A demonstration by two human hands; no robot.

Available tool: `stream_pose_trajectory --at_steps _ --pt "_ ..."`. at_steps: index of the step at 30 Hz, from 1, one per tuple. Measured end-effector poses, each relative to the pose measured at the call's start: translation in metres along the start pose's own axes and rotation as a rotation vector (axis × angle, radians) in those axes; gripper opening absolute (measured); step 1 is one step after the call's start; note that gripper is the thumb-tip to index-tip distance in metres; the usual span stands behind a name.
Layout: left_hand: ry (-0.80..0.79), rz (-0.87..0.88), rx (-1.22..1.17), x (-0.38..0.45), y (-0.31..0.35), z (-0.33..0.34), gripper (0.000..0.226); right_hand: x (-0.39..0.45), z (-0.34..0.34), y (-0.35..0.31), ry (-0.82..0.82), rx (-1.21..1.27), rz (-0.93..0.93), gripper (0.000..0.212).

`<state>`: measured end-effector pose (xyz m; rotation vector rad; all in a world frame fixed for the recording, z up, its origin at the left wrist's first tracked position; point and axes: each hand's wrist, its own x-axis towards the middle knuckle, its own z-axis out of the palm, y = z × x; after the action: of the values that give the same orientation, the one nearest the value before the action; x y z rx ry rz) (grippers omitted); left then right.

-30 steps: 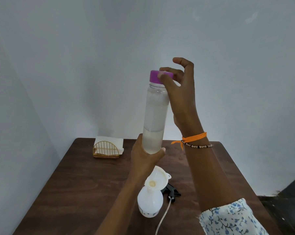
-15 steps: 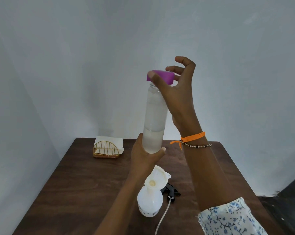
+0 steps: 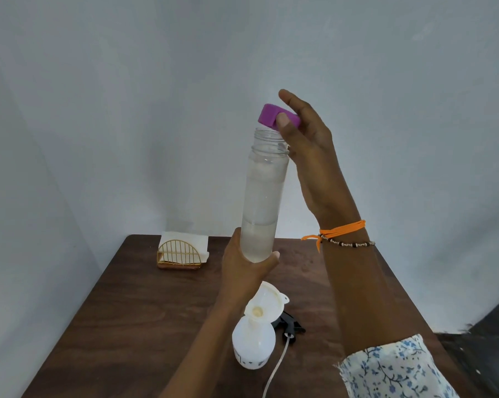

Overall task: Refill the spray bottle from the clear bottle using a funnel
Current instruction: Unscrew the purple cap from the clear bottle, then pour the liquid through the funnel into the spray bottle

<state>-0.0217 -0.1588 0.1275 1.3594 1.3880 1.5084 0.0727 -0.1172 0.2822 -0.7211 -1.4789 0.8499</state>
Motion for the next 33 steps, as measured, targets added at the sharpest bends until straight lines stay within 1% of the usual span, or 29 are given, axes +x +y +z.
stream_pose_trajectory --at_steps 2,4,7,10,13,16,19,20,23,25,26,29,32,33 --pt "0.001 -0.011 -0.004 0.0 -0.001 0.001 0.04 0.0 -0.004 -0.002 0.012 0.045 0.02 0.044" --pt "-0.004 -0.02 -0.01 0.0 -0.003 0.001 0.037 -0.002 -0.008 -0.003 0.026 0.101 0.046 0.032" --pt "-0.013 -0.026 -0.02 0.0 -0.004 0.001 0.036 -0.005 -0.014 0.004 0.091 0.188 0.101 0.02" --pt "-0.014 -0.013 0.004 0.0 -0.005 0.001 0.038 -0.012 -0.022 0.016 0.152 0.272 0.143 0.026" --pt "-0.019 -0.023 0.017 -0.001 -0.008 0.0 0.039 -0.025 -0.029 0.035 0.154 0.317 0.192 0.03" --pt "-0.022 -0.03 0.006 -0.002 -0.012 0.001 0.039 -0.041 -0.033 0.059 0.19 0.328 0.28 0.024" --pt "-0.023 -0.037 -0.005 -0.002 -0.018 0.002 0.04 -0.059 -0.035 0.087 0.251 0.29 0.405 0.014" --pt "-0.025 -0.043 -0.014 -0.003 -0.02 0.002 0.042 -0.067 -0.036 0.097 0.272 0.28 0.454 0.015" --pt "-0.035 -0.056 -0.033 -0.004 -0.025 0.002 0.053 -0.089 -0.04 0.128 0.301 0.204 0.585 0.032" --pt "-0.05 -0.064 -0.031 -0.005 -0.027 0.002 0.065 -0.103 -0.046 0.15 0.3 0.116 0.683 0.036" --pt "-0.057 -0.073 -0.03 -0.005 -0.028 0.002 0.069 -0.11 -0.049 0.16 0.29 0.048 0.731 0.035" --pt "-0.083 -0.12 -0.051 -0.005 -0.035 0.004 0.07 -0.129 -0.059 0.188 0.266 -0.118 0.846 0.026" --pt "-0.125 -0.164 -0.087 -0.006 -0.037 0.005 0.071 -0.145 -0.07 0.21 0.301 -0.222 0.896 0.014" --pt "-0.131 -0.174 -0.097 -0.005 -0.038 0.006 0.071 -0.15 -0.075 0.216 0.316 -0.296 0.918 0.014"
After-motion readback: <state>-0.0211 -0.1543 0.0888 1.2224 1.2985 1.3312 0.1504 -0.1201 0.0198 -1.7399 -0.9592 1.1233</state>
